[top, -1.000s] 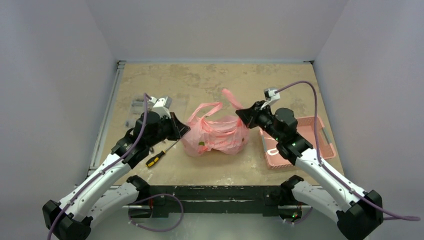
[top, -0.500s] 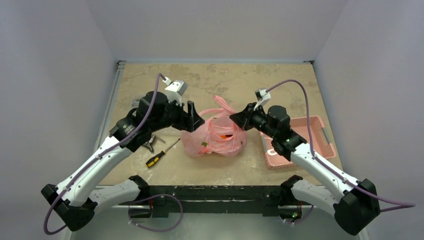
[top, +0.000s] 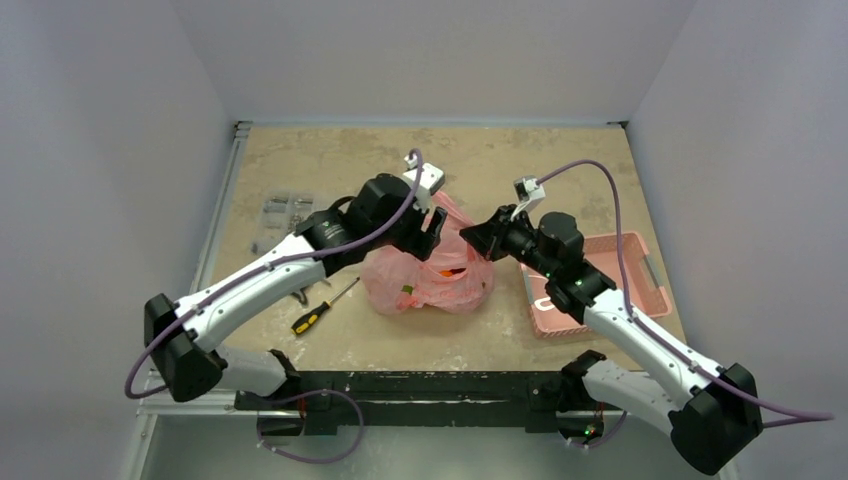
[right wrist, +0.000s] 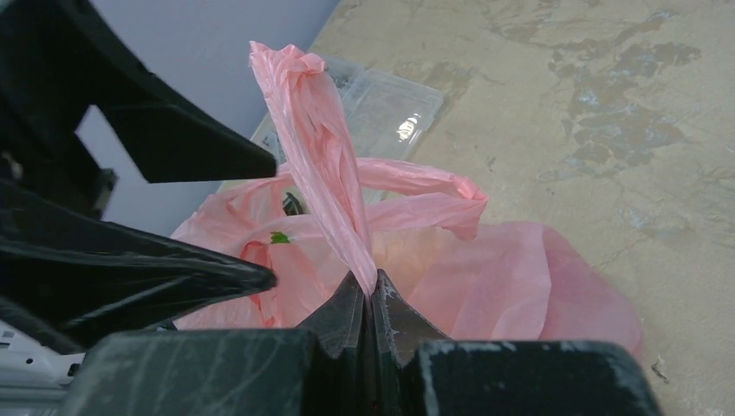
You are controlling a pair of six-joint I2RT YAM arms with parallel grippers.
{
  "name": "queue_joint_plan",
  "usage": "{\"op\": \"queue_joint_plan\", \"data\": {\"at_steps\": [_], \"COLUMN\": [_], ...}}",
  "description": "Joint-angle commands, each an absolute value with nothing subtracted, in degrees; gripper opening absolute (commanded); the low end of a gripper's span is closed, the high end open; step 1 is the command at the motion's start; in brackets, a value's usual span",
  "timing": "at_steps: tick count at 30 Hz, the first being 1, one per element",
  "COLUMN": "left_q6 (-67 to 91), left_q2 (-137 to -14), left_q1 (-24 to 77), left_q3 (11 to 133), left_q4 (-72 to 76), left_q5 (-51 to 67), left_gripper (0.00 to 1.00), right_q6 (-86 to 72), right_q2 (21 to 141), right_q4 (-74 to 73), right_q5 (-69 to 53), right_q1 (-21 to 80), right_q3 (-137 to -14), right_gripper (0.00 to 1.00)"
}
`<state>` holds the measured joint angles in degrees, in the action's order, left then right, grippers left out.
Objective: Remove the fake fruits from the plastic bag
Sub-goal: Untie the plastic bag at the center of the board, then adjust the plastic bag at the center of the board.
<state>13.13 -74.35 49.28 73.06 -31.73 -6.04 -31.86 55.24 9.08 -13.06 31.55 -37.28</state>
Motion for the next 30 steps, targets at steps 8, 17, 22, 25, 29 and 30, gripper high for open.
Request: {"op": "queue_joint_plan", "data": {"at_steps": [8,17,22,25,29,30], "left_q6": [12.5,20.8,22.9,23.5,26.3,27.6], "left_q2": [-88.1,-77.2,-77.0,-76.6,-74.3,-73.0], "left_q1": [48.9,37.3,30.9,30.2,30.1,30.1], "left_q3": [86.8,84.8,90.7,94.7,92.1,88.5], "left_q4": [-34.9,-22.2,-19.7,-19.9,-20.6,-20.1], "left_q5": [-11.8,-0.9,8.5,10.2,13.4,14.1], "left_gripper": [0.24,0.00,0.00,0.00,0.00,0.00], "right_q6": [-38.0,-40.2,-39.7,-36.7,-32.3,-31.6], "right_q2": [55.8,64.4,72.7,76.7,79.4,79.4], "right_q4": [12.9,1.6,0.5,0.1,-3.2,-4.3], "right_q5": [-14.6,-0.3,-2.9,-3.9,-6.3,-7.3], "right_q1": [31.5,27.6,22.2,21.1,21.1,21.1], "right_q3": [-39.3,-54.6,-67.3,-75.1,-78.6,-78.1], "right_gripper": [0.00,0.00,0.00,0.00,0.00,0.00]}}
